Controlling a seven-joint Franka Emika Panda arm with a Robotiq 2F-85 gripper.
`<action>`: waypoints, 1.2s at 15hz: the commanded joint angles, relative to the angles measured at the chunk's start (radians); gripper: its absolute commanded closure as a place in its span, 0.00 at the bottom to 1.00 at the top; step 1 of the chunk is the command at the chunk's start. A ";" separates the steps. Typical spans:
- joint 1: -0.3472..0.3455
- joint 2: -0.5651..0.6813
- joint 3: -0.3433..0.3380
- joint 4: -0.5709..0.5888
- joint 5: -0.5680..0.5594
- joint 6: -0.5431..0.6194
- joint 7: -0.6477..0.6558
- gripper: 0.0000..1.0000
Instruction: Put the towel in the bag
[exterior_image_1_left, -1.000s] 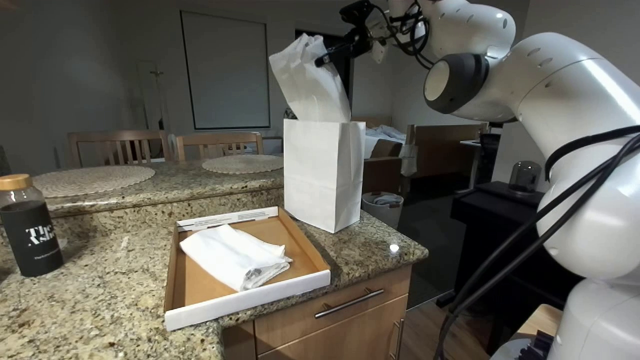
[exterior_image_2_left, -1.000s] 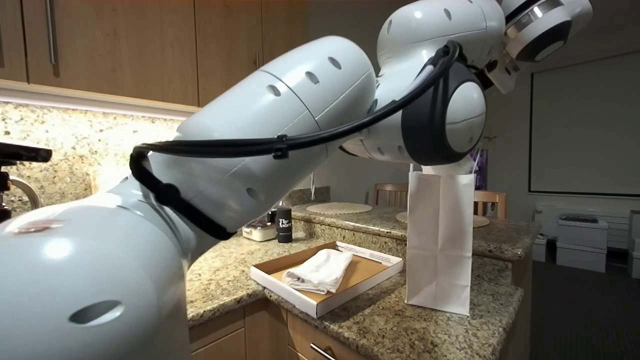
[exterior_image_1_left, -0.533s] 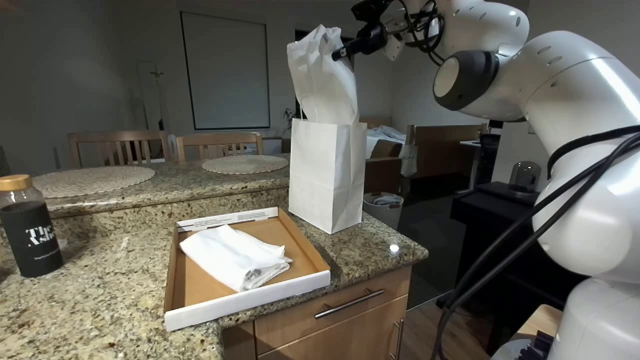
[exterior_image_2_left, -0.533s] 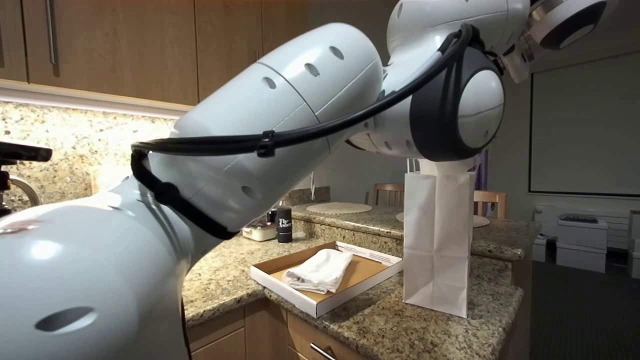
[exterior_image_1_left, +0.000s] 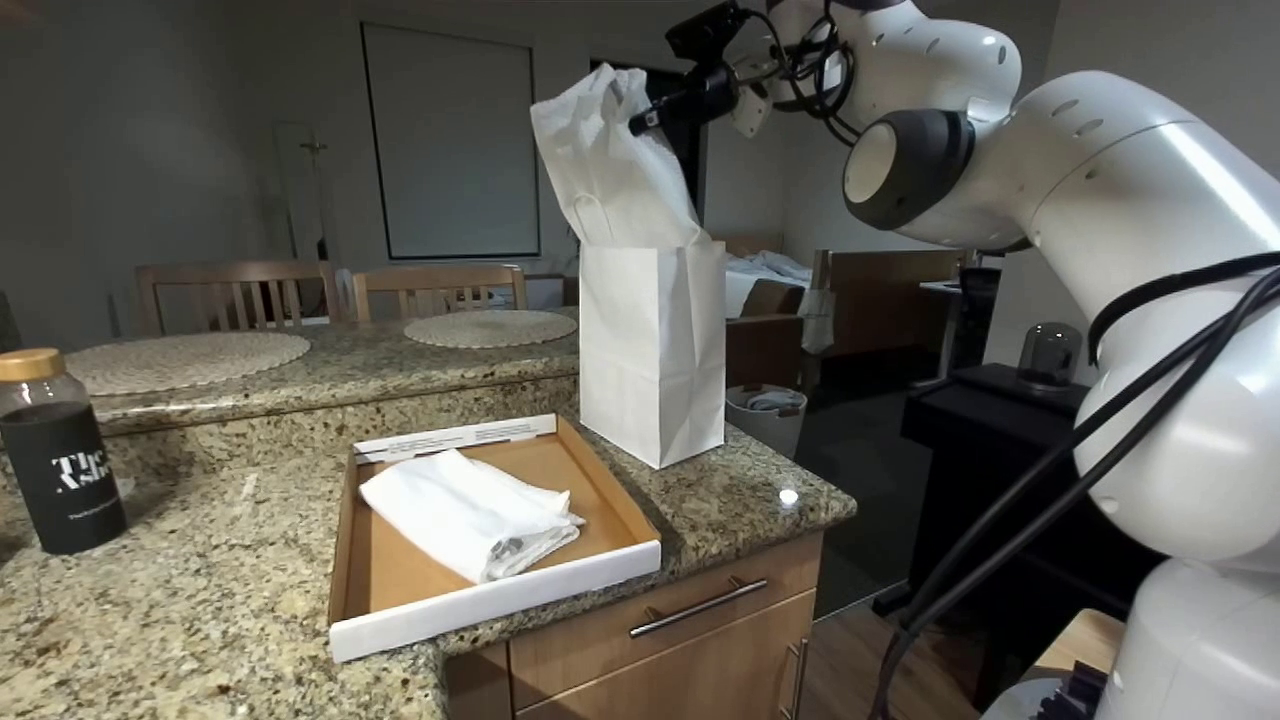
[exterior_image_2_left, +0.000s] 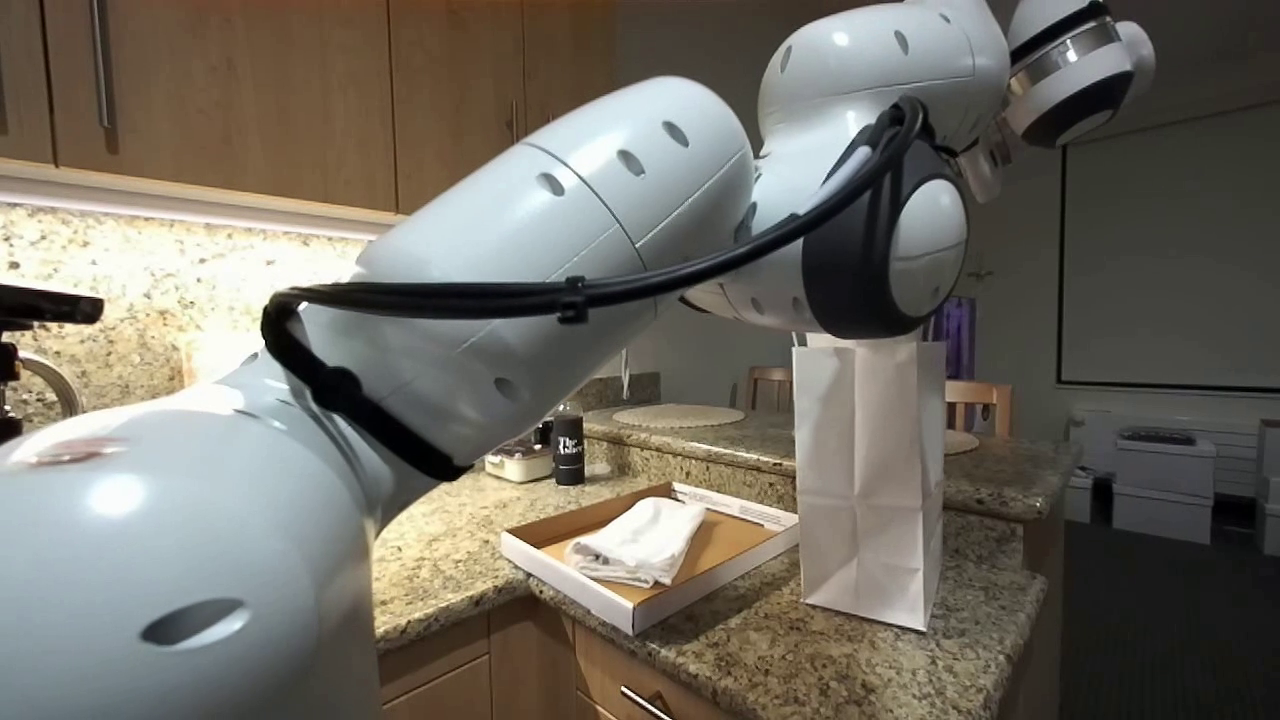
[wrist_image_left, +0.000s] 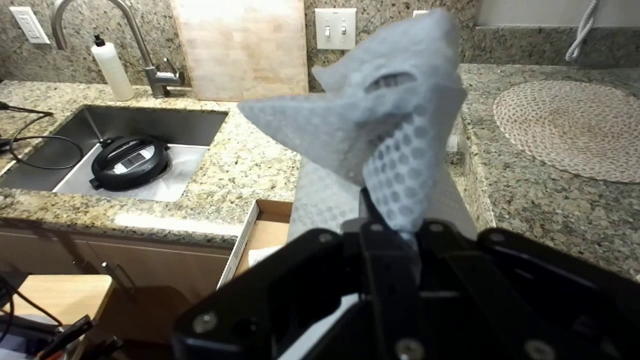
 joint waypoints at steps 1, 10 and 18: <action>0.008 -0.019 0.008 -0.009 0.040 0.039 0.037 0.94; 0.010 -0.027 0.007 -0.007 0.082 0.150 0.031 0.94; 0.012 0.011 0.012 0.003 0.090 0.189 0.049 0.94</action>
